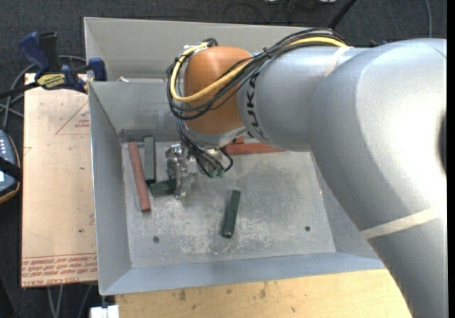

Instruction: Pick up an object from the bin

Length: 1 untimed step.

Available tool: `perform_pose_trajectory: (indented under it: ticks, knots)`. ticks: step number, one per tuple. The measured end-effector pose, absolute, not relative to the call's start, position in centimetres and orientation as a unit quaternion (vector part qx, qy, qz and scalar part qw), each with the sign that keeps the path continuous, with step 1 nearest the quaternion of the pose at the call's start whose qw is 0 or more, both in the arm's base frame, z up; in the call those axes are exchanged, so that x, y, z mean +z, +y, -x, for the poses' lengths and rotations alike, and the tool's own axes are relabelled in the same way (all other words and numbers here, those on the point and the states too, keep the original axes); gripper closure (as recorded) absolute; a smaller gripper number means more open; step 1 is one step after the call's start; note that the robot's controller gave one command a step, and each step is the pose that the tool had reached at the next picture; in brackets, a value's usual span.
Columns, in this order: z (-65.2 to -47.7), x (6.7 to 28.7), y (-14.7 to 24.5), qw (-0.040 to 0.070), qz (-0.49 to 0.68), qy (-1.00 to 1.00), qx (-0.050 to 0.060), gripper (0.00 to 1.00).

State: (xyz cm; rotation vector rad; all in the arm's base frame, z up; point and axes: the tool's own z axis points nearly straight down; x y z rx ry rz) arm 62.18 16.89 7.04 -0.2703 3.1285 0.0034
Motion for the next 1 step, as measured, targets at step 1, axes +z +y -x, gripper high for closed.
perform_pose_trajectory:
  ticks: [1]
  knots:
    - [-62.67,24.16,19.58,0.006,0.057,0.998,0.002,1.00]
